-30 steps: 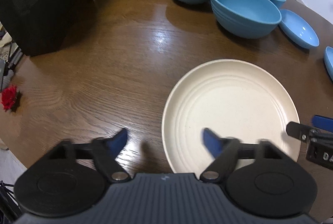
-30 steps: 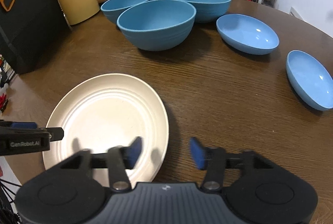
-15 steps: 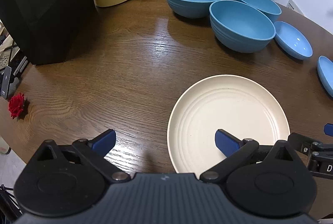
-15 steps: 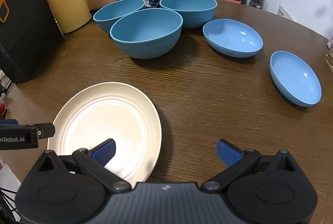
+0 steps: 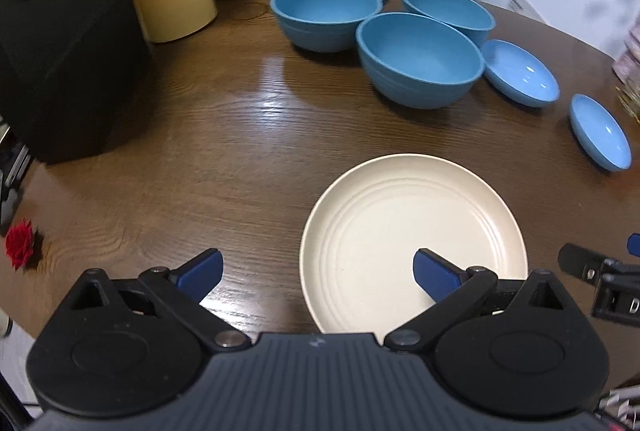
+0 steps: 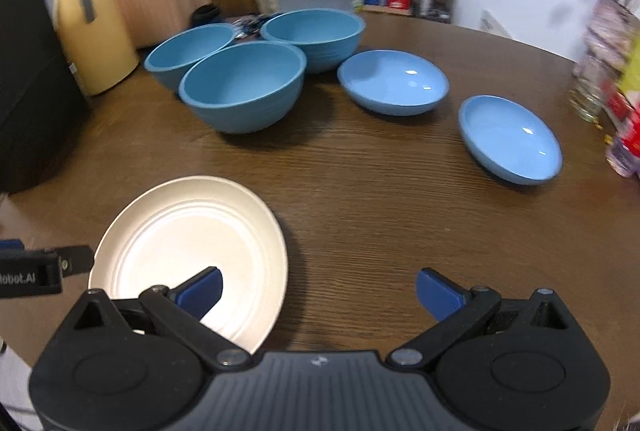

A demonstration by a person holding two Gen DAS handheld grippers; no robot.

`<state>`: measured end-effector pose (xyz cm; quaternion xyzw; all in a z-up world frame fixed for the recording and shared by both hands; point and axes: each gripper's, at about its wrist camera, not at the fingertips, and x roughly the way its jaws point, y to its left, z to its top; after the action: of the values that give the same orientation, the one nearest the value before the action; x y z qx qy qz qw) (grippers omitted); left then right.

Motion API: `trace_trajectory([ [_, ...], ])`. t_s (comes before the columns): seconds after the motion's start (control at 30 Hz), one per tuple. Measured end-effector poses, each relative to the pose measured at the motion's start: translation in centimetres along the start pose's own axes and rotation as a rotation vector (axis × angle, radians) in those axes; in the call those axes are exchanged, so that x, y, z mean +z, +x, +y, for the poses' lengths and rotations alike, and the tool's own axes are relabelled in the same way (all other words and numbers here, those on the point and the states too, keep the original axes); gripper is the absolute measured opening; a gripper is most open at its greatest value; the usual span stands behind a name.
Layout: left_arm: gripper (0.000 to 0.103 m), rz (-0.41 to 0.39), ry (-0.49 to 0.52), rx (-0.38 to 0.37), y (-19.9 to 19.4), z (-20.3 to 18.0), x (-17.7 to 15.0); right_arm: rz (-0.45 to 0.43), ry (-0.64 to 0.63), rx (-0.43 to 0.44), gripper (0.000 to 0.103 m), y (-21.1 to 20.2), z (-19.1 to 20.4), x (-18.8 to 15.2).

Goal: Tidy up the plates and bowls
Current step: 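Move both open grippers toward the shallow light-blue plate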

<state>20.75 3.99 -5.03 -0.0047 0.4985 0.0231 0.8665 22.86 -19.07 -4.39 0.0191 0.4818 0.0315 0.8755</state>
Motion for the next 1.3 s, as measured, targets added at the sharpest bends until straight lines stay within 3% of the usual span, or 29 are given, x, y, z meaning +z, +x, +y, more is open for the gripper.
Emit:
trace_trajectory([
  [0.53, 0.103, 0.002, 0.152, -0.089, -0.3, -3.4, 2.1, -0.018, 0.203, -0.139, 0.103, -2.4, -3.1, -2.5],
  [0.87, 0.103, 0.006, 0.166, -0.088, -0.1, -6.4, 2.7, -0.025, 0.258, -0.161, 0.103, -2.5, -6.5, -2.7],
  [1.3, 0.103, 0.008, 0.148, -0.069, -0.2, -10.5, 3.8, -0.015, 0.241, -0.136, 0.103, -1.4, -11.3, -0.5],
])
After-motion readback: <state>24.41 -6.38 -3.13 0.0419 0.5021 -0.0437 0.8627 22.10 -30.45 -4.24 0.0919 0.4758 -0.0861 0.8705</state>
